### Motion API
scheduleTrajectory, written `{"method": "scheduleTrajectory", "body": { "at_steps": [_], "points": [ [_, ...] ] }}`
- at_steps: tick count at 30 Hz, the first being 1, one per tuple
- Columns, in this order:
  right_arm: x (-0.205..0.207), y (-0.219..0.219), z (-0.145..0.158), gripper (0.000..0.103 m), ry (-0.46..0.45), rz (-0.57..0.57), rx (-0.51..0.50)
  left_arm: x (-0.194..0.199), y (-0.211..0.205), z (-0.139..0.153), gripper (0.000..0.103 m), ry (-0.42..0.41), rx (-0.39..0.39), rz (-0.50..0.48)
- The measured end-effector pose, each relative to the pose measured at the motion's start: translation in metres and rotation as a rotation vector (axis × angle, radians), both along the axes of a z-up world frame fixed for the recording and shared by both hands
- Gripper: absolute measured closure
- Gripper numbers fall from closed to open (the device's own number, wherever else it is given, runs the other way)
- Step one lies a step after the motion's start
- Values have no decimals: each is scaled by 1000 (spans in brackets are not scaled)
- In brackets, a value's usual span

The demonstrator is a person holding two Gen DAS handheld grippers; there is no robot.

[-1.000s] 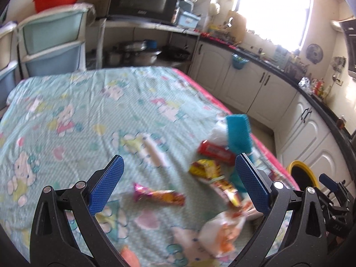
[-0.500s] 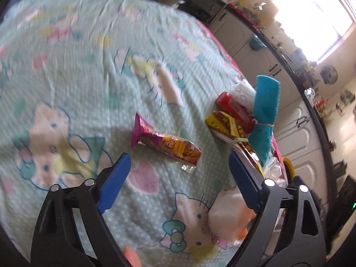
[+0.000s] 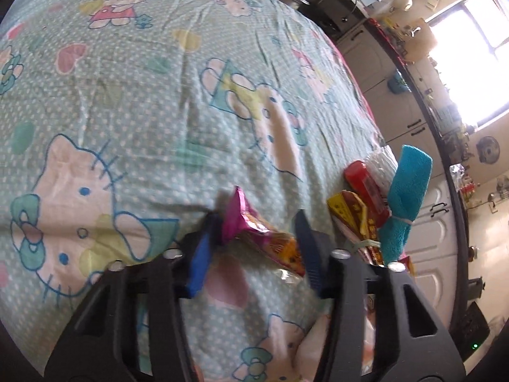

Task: Collect trash
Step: 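Grasp the white plastic bag with the right tool while the left tool grasps the pink wrapper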

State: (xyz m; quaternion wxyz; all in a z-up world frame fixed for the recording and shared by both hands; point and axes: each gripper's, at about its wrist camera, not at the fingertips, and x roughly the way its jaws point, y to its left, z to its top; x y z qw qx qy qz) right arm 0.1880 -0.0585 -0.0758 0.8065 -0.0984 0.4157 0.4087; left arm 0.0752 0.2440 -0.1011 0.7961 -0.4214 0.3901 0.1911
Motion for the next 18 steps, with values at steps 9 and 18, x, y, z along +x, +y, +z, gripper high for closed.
{"method": "scheduleTrajectory", "body": {
  "at_steps": [9,18],
  "points": [
    [-15,-7,16,97,-75,29,24,-8,3,2,80,-27,-3,-17],
    [-27,-13,38,98,-133,43,55,-30,0,33,89,-105,80,-51]
  ]
}}
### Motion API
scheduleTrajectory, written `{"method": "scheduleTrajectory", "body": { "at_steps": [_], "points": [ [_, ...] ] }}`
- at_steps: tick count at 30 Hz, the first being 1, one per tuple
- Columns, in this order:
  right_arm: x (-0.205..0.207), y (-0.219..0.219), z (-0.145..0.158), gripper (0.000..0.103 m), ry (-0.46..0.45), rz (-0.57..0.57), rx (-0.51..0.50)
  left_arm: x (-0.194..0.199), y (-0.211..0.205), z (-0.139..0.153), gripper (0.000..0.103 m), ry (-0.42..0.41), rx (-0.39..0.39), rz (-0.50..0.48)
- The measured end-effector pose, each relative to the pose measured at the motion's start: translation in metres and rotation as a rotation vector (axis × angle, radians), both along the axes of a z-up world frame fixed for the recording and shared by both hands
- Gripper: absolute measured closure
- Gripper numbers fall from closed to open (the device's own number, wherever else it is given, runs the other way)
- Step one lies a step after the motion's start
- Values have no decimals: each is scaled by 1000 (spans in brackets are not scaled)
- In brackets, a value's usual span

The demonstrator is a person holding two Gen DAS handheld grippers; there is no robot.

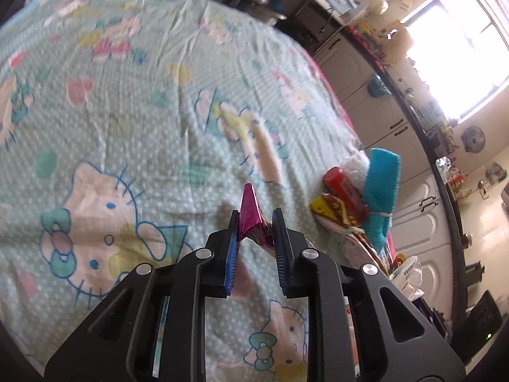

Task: Collect trash
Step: 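Grasp the white plastic bag with the right tool while the left tool grasps the pink wrapper, then carry both items over the yellow bin and open both tools to drop them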

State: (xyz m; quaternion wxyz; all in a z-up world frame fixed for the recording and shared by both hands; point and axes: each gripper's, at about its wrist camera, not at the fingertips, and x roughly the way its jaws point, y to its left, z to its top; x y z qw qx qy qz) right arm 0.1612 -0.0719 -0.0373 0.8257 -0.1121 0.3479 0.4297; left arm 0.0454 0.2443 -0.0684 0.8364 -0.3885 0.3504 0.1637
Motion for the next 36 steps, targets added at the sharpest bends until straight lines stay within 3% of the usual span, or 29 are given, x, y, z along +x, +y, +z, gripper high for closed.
{"method": "scheduleTrajectory", "body": {
  "at_steps": [14,36],
  "points": [
    [-10,-35,42,98,-86,-53,64,16,-73,74,90,-130,243,-159],
    [29,-156,77,99,-163,-363,119,95,-176,116,90,-212,360,-379]
  ]
}}
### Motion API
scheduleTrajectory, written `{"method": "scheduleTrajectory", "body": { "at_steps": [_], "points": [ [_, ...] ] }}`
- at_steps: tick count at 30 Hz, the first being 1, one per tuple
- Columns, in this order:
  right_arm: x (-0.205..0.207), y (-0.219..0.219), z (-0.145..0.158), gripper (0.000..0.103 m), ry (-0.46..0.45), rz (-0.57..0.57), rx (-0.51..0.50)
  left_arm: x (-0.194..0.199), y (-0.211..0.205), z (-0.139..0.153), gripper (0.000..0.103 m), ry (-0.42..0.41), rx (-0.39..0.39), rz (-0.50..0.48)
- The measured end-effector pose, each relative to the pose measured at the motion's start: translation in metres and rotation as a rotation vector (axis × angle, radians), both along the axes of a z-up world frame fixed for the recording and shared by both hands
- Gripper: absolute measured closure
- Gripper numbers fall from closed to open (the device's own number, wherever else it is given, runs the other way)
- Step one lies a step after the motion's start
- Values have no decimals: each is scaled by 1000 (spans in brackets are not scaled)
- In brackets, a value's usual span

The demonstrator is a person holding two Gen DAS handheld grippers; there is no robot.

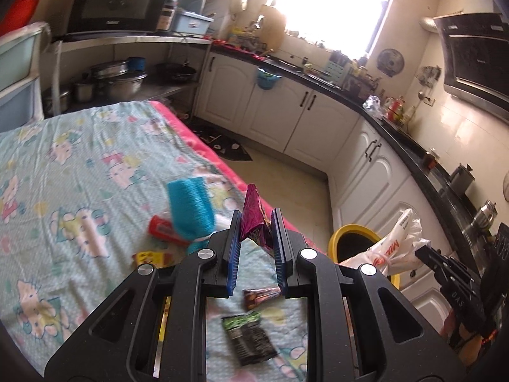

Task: Collect trash
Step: 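Carry both items over the yellow bin and open both tools to drop them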

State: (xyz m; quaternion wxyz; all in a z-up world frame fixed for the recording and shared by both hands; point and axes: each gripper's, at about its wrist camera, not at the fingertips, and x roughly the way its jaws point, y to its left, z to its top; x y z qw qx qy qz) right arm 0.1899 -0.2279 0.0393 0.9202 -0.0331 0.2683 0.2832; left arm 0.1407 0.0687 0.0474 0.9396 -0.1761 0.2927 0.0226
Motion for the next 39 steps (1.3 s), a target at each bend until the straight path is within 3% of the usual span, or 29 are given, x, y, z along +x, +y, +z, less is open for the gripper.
{"method": "scheduleTrajectory", "body": {
  "at_steps": [22,39],
  "points": [
    [22,-124,12,98,-43,-332,52,62,-111,22,90,-51,36,-214],
    [44,-171,-14,98,19,-498,24,121,-196,3,90,-23,18,-382]
  ]
}}
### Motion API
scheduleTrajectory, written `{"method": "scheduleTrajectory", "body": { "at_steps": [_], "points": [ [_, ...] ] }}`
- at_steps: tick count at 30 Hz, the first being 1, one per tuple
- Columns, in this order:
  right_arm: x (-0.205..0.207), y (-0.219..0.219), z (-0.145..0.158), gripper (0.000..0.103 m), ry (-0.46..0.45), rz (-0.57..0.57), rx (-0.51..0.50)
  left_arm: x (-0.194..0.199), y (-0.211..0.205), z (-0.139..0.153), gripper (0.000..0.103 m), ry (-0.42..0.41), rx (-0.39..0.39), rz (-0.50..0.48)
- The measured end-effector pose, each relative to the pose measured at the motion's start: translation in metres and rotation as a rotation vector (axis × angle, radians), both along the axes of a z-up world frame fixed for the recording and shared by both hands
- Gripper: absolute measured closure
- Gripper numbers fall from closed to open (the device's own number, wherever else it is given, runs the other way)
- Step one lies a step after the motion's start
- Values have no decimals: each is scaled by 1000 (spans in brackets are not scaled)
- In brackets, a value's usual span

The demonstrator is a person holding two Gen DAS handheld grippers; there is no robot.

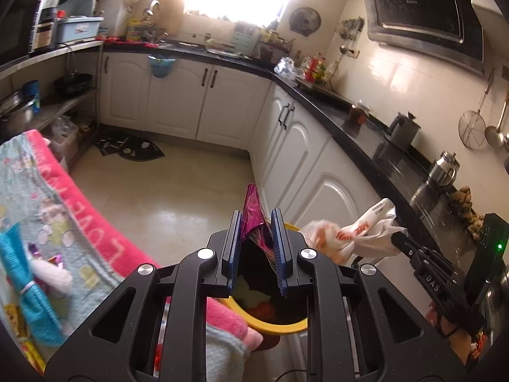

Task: Collect trash
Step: 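Carry both items over the yellow bin and open both tools to drop them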

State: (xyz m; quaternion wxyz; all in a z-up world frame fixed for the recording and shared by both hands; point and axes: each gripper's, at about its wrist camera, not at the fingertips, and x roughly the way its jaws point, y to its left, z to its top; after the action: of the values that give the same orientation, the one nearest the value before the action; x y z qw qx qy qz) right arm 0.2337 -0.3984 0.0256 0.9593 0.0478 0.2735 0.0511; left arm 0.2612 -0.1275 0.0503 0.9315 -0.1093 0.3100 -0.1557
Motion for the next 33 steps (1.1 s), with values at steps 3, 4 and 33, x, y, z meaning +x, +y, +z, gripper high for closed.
{"method": "scheduleTrajectory", "body": {
  "at_steps": [3,4,33],
  "points": [
    [5,0,-10,98,22,-19,-38,12,-11,-9,90,19,10,-20],
    [7,0,-13,98,27,-23,-44,17,-16,-14,90,29,15,-27],
    [34,4,-71,53,134,-57,-78,54,-29,-79,43,157,39,-29]
  ]
}}
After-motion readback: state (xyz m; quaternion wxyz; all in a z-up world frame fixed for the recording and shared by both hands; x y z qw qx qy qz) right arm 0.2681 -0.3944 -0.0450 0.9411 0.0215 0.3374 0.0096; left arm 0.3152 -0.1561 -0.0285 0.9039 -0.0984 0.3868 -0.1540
